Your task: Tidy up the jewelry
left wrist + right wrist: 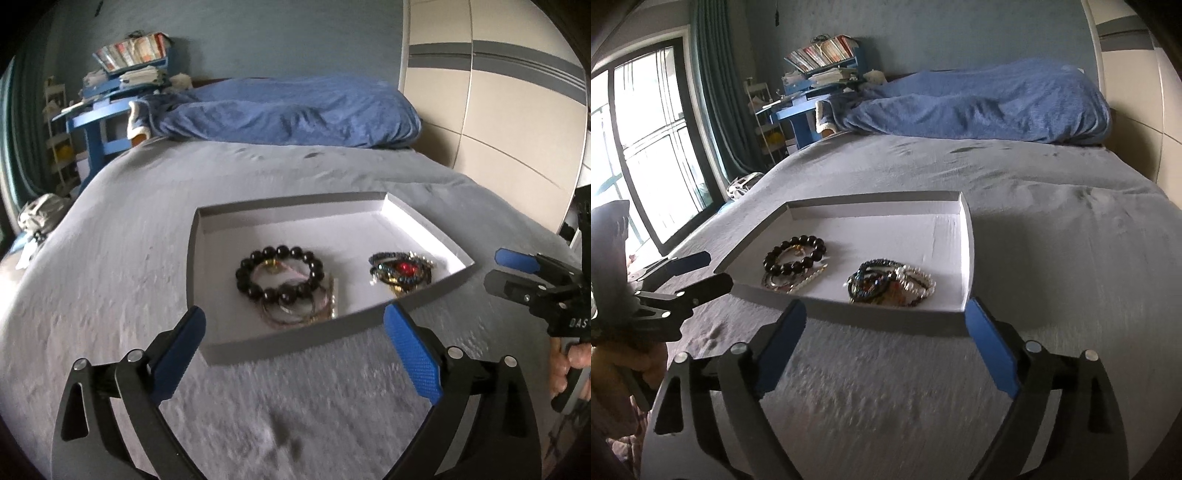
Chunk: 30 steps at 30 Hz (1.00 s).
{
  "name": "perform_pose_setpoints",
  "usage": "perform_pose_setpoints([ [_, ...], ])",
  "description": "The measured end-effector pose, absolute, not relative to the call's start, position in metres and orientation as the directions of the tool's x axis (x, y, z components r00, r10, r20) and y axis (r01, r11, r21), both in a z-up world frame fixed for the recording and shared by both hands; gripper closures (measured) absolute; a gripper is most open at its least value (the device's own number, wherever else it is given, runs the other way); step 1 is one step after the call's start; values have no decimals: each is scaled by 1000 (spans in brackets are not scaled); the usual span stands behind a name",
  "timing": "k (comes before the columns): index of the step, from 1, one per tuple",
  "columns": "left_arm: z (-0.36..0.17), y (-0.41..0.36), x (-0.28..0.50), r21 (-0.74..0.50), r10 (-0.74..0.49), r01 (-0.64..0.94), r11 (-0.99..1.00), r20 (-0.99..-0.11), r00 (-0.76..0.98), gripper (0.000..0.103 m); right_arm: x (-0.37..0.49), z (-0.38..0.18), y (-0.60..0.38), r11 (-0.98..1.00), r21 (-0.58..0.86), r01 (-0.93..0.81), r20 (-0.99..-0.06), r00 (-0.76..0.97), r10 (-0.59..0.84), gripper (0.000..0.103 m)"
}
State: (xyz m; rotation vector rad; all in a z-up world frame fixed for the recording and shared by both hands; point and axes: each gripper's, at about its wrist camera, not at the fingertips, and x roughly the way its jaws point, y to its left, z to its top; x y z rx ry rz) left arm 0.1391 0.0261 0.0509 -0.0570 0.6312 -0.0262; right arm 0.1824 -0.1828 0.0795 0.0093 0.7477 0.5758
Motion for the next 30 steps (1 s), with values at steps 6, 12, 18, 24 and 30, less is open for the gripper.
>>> perform_pose_setpoints([
  [6, 46, 17, 129, -46, -33, 7, 999, -587, 809, 6, 166, 69, -189, 848, 235, -474, -645, 577, 501, 10],
  [12, 45, 11, 119, -32, -32, 17, 999, -579, 815, 5, 154, 63, -194, 852, 229, -471, -645, 582, 495, 9],
  [18, 37, 10, 107, -50, -41, 15, 999, -578, 815, 5, 144, 63, -194, 862, 193, -468, -621, 623, 477, 9],
  [24, 35, 15, 99, -87, -42, -8, 996, -559, 828, 5, 137, 64, -188, 868, 139, -476, -608, 651, 454, 7],
  [30, 37, 14, 95, -77, -28, -16, 997, -541, 841, 5, 132, 65, -185, 872, 104, -479, -599, 669, 440, 6],
])
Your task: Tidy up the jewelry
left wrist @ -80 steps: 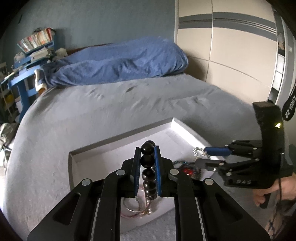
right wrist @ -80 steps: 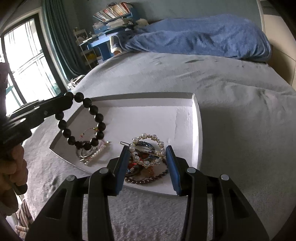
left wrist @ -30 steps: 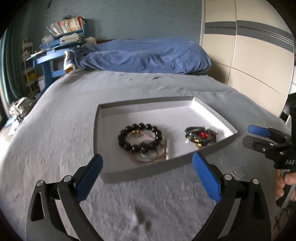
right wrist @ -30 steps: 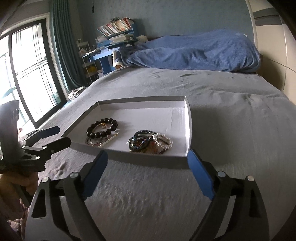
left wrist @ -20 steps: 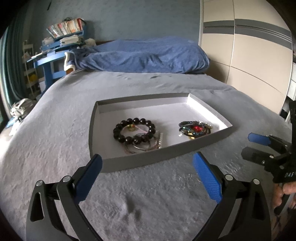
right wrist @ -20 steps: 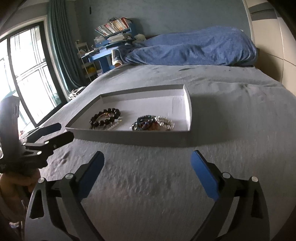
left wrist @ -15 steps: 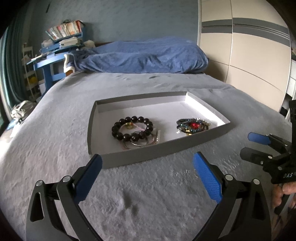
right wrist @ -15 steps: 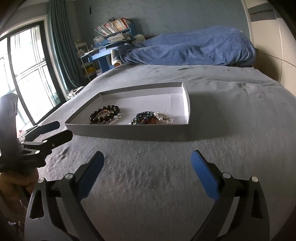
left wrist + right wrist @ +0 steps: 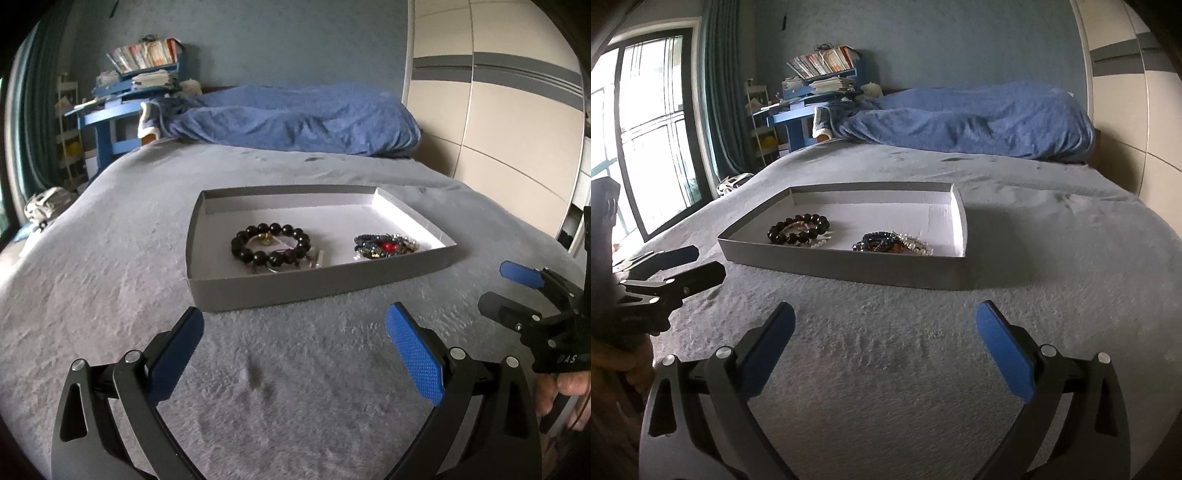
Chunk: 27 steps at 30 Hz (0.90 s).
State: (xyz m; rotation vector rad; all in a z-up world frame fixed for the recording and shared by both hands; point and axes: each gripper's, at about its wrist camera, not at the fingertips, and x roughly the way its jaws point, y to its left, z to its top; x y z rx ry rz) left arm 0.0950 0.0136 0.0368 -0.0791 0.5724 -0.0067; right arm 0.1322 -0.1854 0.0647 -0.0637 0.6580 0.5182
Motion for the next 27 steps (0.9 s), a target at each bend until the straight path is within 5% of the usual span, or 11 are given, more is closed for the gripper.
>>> perform_pose_setpoints([
  [27, 36, 16, 96, -78, -18, -30, 996, -547, 837, 5, 133, 64, -186, 872, 105, -479, -598, 670, 440, 6],
])
